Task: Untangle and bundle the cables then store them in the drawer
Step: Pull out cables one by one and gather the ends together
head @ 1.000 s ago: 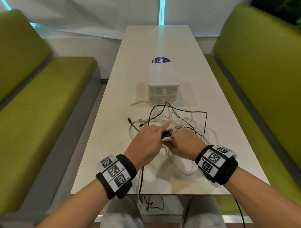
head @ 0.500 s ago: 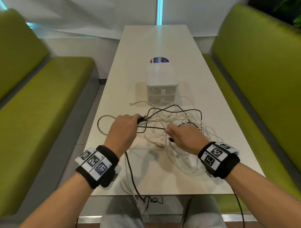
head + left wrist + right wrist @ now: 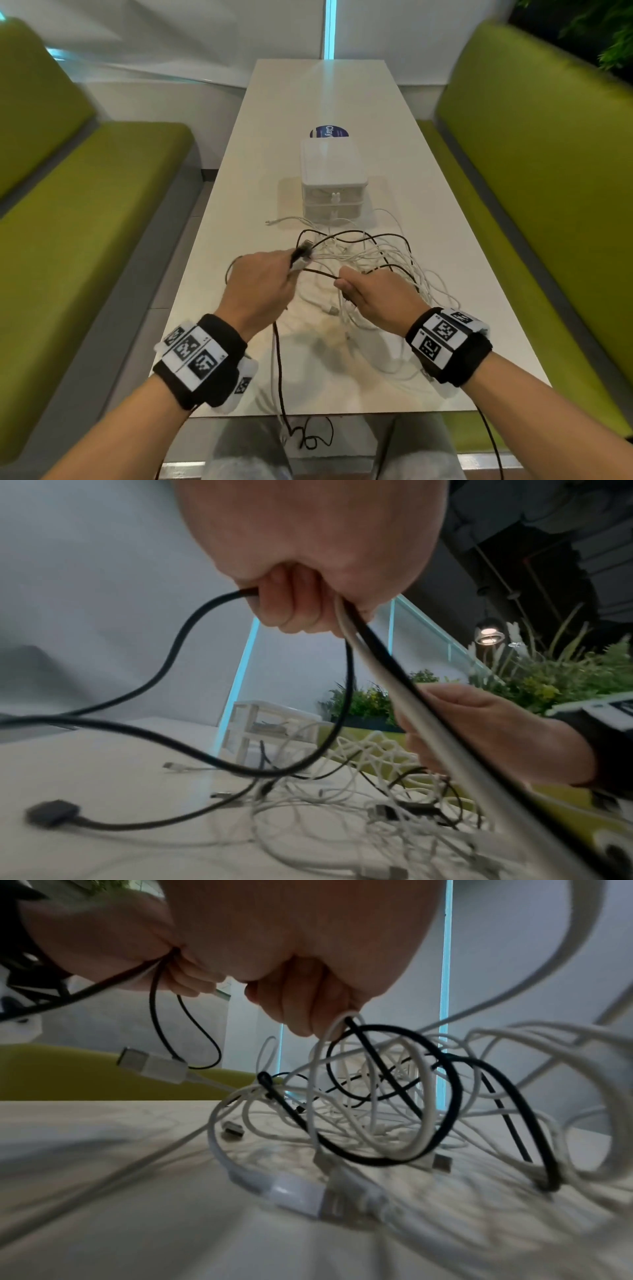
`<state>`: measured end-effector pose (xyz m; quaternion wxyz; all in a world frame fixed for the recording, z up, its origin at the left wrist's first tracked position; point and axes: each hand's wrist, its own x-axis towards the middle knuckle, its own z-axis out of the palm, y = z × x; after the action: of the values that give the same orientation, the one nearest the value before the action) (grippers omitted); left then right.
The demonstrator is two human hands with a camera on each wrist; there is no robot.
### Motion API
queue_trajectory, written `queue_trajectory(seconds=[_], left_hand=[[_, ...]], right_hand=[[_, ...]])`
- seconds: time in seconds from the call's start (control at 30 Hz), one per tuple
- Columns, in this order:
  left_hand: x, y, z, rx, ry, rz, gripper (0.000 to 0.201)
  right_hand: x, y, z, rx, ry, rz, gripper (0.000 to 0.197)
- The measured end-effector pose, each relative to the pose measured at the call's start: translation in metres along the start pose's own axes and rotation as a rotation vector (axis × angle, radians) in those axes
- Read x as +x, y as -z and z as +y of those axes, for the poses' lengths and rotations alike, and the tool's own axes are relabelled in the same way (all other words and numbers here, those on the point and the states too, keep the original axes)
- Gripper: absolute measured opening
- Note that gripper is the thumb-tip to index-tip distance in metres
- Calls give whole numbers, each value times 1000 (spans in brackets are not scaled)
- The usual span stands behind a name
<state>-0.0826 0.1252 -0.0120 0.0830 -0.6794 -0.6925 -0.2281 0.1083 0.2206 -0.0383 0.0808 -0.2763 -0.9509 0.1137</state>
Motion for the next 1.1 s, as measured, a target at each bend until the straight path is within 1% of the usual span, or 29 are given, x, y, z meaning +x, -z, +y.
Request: queue_trajectory(seconds=[0.07,0.13,0.2,0.27,0.3,0.33,0.4,0.43,0.47,0.53,0.6,0.63,0.73,0.8,0.83,0.9,0.97,1.07,1.1], left_hand=[[-2,1,-11,8,72,-9,38],[-3,0,-13,2,157,-1,34],[1,3,-15,-52,307,12,39],[5,4,-24,-101,486,10,46],[4,4,-27,-90,532,-10,45],[2,2,-31,-67,541,-34,42],[2,-3,-30,-53,492,-54,26],[2,-6,-26,-79,410,-45,19],[2,-9,-21,-106,286,-42,19],[4,-17,-9,-119,41,-105,31],[5,-22,4,-73,-97,-168,30],[6,-24,10,-45,-126,-185,27],[8,-25,19,-25,-112,-236,16],[11,-21,19,-21,-104,-253,15],[12,-17,17,-42,-64,-243,15],[15,-5,6,-51,69,-188,14],[17,3,-7,9,167,-154,14],[15,4,-15,71,250,-188,14],[16,1,-15,80,237,-200,15]], right_hand=[[1,-2,2,29,-5,-18,46],[5,-1,1,42,-21,-20,44],[6,1,0,44,-45,-26,40],[4,2,2,50,-59,-30,41],[2,3,2,46,-60,-32,43],[1,2,1,40,-57,-41,44],[0,0,-2,31,-63,-48,42],[1,-2,-3,24,-66,-52,38],[3,-3,-5,16,-66,-59,35],[6,-3,-8,2,-69,-67,34],[8,0,-9,-44,-64,-72,38],[8,1,-9,-73,-61,-86,39],[9,5,-9,-115,-65,-126,37],[8,4,-7,-108,-61,-122,40],[7,4,-5,-85,-69,-112,41],[4,5,0,-21,-107,-89,40],[3,5,3,-1,-123,-87,39],[8,4,-6,45,-114,-65,39],[10,4,-9,60,-118,-60,37]])
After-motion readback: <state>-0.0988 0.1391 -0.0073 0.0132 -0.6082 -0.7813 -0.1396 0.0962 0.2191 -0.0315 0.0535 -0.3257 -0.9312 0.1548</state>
